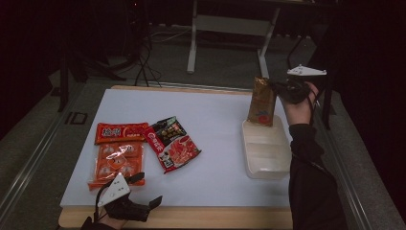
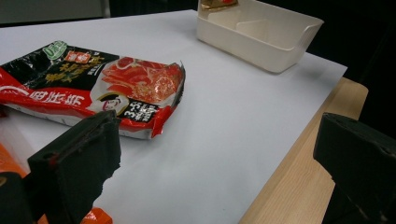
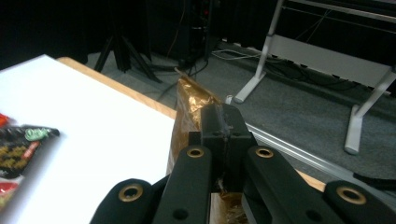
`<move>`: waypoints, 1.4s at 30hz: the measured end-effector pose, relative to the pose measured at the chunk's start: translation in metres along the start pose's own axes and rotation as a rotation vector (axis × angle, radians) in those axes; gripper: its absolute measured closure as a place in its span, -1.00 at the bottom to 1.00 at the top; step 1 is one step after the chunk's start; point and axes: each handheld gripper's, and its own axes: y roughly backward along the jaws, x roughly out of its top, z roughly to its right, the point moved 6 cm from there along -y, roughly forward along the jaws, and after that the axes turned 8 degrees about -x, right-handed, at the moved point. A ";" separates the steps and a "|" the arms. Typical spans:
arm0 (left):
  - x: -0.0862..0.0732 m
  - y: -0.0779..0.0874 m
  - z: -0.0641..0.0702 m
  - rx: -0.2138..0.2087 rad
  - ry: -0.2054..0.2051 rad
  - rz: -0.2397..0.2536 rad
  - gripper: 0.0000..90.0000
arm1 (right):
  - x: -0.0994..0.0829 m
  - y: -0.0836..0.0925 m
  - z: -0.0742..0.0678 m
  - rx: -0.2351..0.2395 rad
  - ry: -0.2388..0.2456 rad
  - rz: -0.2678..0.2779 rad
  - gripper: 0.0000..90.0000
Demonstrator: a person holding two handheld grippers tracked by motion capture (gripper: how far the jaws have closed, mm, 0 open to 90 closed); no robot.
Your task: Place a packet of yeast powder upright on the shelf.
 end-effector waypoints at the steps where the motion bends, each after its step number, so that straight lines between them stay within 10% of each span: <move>1: 0.000 0.000 0.000 0.000 0.000 0.000 -0.97 | -0.002 -0.002 -0.001 0.009 -0.003 0.001 1.00; 18: 0.000 0.000 0.000 0.001 -0.005 -0.004 -0.97 | -0.027 -0.011 -0.021 0.080 -0.043 -0.045 1.00; 42: 0.000 -0.003 0.002 -0.007 -0.016 -0.011 -0.97 | -0.055 0.016 -0.001 0.060 -0.125 -0.089 0.73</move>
